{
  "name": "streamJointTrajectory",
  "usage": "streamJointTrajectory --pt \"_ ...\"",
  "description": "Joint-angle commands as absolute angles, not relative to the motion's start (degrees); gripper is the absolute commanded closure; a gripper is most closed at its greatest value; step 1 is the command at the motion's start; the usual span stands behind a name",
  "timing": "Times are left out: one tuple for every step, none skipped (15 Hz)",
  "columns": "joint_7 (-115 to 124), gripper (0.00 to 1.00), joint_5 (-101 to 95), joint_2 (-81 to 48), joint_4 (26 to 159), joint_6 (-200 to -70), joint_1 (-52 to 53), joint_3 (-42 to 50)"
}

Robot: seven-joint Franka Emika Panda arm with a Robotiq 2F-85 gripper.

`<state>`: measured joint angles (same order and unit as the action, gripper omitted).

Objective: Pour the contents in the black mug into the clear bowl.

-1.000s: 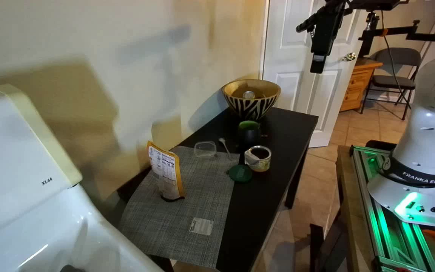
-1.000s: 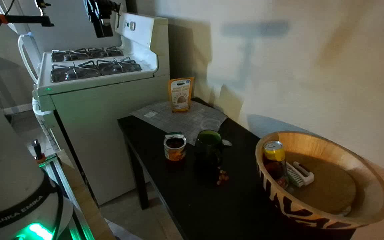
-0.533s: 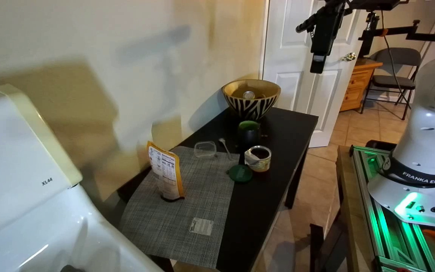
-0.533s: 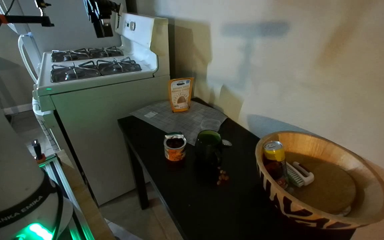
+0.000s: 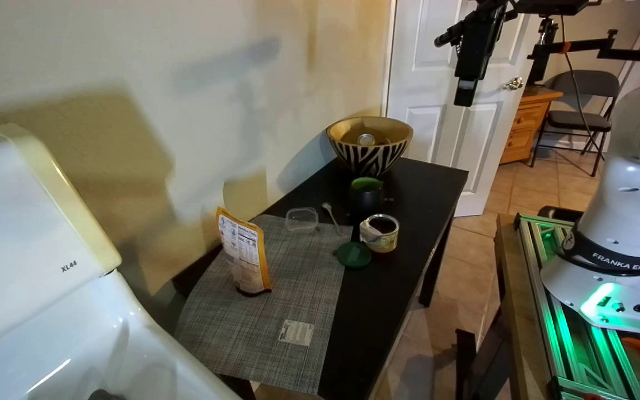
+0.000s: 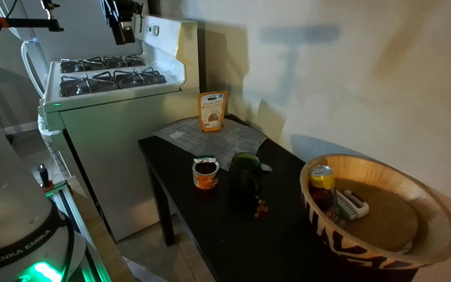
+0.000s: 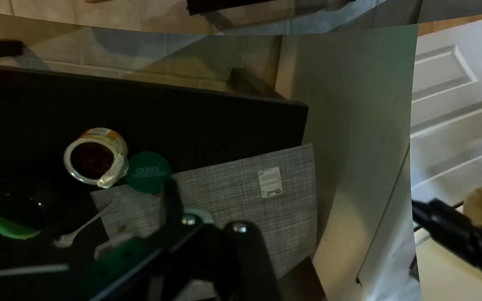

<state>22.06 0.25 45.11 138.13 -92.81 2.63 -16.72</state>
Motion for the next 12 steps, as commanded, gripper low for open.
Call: streamJointTrajectory --pt "18.50 0.00 -3.67 45.52 141.00 -95.34 1.86 -13.33" --pt "14.50 0.00 -5.41 45.16 141.51 -95.12 1.81 -10.73" --pt "10.71 0.00 -6.67 45.08 142.43 -95.64 1.90 -8.13" --pt "5.55 0.00 -7.89 44.93 143.26 -96.14 1.80 -4.33" --pt "0.87 0.00 -8.96 44.45 144.03 -97.07 2.23 -0.23" --pt "-3.74 0.00 -9.29 43.56 144.57 -98.13 1.74 3.49" --pt "-8.55 0.00 -10.01 42.55 144.34 -98.94 2.21 8.24" --pt "-13.34 0.00 -10.87 40.80 144.00 -99.85 2.38 12.45" --pt "-18.20 0.00 -12.12 38.48 142.83 -100.50 3.15 16.93" --pt "-23.15 0.00 -12.56 35.58 141.67 -101.67 3.66 20.87" --pt "-28.22 0.00 -11.67 32.70 140.58 -102.78 3.28 23.24" --pt "-33.22 0.00 -9.22 29.50 139.37 -103.40 2.23 24.12"
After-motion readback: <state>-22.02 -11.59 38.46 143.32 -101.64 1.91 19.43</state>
